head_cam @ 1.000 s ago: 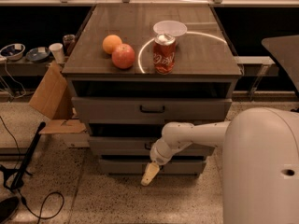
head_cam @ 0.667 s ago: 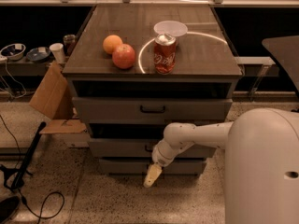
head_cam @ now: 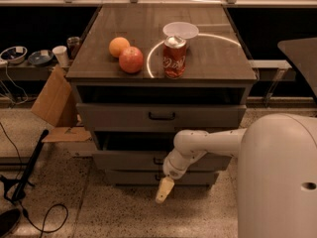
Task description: Open middle drawer
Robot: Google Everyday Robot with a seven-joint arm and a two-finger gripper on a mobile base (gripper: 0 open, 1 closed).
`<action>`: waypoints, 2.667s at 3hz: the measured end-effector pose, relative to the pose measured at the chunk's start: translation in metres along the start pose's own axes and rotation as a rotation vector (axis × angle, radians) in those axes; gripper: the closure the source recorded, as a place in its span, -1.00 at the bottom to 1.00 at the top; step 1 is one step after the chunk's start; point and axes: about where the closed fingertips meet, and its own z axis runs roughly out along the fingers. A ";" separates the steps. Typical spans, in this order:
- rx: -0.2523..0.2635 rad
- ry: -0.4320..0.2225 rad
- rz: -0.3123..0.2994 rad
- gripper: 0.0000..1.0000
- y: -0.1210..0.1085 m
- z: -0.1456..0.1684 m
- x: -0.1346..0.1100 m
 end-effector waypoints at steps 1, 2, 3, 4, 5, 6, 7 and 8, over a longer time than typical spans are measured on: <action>-0.051 0.042 -0.019 -1.00 0.012 0.000 0.007; -0.101 0.074 -0.051 -1.00 0.027 -0.002 0.009; -0.159 0.103 -0.085 -1.00 0.048 -0.006 0.014; -0.192 0.120 -0.102 -1.00 0.061 -0.008 0.017; -0.228 0.143 -0.122 -1.00 0.075 -0.011 0.020; -0.269 0.173 -0.144 -1.00 0.089 -0.013 0.023; -0.314 0.208 -0.175 -1.00 0.101 -0.015 0.026; -0.350 0.244 -0.201 -1.00 0.112 -0.017 0.030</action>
Offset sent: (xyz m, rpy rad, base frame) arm -0.0457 -0.0037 0.0125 -0.0569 0.1300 0.1692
